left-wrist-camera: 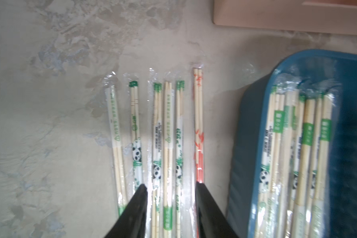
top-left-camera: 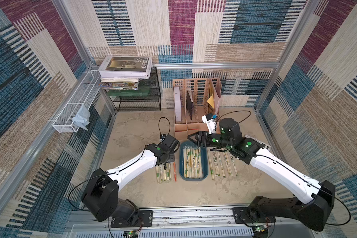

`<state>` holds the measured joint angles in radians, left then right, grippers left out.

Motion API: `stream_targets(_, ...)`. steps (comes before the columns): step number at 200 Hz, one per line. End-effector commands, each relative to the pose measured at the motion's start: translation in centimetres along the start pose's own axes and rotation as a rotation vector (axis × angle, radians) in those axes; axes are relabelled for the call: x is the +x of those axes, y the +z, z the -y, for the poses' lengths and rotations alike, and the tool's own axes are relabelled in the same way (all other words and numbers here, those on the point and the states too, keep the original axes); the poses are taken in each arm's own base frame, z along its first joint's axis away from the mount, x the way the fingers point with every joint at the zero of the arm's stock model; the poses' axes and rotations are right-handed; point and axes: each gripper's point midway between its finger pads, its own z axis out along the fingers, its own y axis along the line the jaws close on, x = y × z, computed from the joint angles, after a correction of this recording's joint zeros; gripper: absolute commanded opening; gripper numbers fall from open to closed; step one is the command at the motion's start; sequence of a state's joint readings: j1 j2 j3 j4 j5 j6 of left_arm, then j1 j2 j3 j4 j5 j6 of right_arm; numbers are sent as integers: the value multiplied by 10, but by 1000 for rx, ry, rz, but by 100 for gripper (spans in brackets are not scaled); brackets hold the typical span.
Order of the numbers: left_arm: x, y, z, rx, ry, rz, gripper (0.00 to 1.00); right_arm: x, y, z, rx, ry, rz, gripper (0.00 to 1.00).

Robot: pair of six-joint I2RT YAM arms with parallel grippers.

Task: Take the paired disposable chopsticks out of the storage box
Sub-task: Pick up the paired disposable chopsticks from the storage box.

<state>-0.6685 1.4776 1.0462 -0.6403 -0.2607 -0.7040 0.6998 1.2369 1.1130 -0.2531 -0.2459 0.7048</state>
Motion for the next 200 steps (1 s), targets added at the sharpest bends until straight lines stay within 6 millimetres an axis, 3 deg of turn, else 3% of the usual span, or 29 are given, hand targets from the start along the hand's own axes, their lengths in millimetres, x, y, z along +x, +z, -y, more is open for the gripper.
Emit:
stream_targets(1,1,0,23,49,-22,-12,41,12,-7,41,144,-12,16,73)
stream_targets(43,5,4,69,111,-10,-25,40,49,-24,104,307,11,15,73)
stream_targets(67,8,11,94,130,16,-41,39,65,-27,123,332,34,4,73)
stream_targets(143,28,47,146,131,91,-110,27,96,-34,154,395,66,-25,73)
stream_targets(200,37,66,144,87,106,-127,23,104,-35,161,404,74,-34,73)
